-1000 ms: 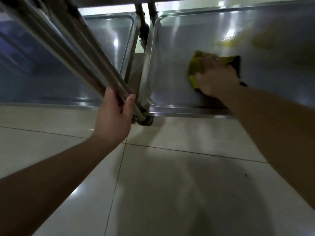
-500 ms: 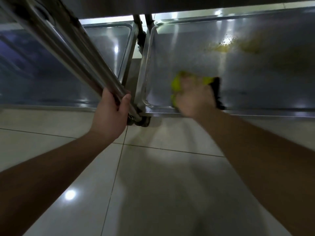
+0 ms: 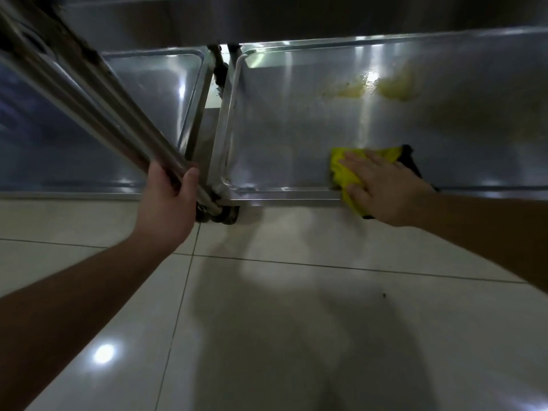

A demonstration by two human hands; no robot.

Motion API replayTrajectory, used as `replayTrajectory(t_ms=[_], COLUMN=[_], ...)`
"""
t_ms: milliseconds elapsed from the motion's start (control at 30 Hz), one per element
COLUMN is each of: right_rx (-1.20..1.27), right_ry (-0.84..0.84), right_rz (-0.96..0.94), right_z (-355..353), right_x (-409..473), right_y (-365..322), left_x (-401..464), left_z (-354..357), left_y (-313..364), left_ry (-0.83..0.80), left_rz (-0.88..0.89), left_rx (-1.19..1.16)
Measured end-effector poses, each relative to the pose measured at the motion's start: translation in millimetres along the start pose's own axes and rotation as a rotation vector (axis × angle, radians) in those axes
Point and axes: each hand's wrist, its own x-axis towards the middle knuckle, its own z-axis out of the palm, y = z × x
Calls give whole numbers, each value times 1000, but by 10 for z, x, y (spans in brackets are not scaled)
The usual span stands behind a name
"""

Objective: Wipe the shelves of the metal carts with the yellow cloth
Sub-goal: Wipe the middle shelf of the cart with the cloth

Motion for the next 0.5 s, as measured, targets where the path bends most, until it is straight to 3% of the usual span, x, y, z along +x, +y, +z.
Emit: replayTrajectory(t_ms=[133, 267, 367, 500], right_rx=[35, 40, 25, -13], right_ry=[-4, 28, 73, 99], right_rz=[143, 156, 156, 146], right_z=[-42, -11, 27, 11], right_x=[-406, -486, -478, -511], right_y=[749, 870, 869, 861], left_x=[-51, -324, -557, -661], left_z=[33, 133, 288, 589], left_y=[16, -69, -123, 15], left_ry=[27, 85, -86, -371], left_rz=[-13, -59, -82, 195], left_rx=[-1, 72, 123, 266])
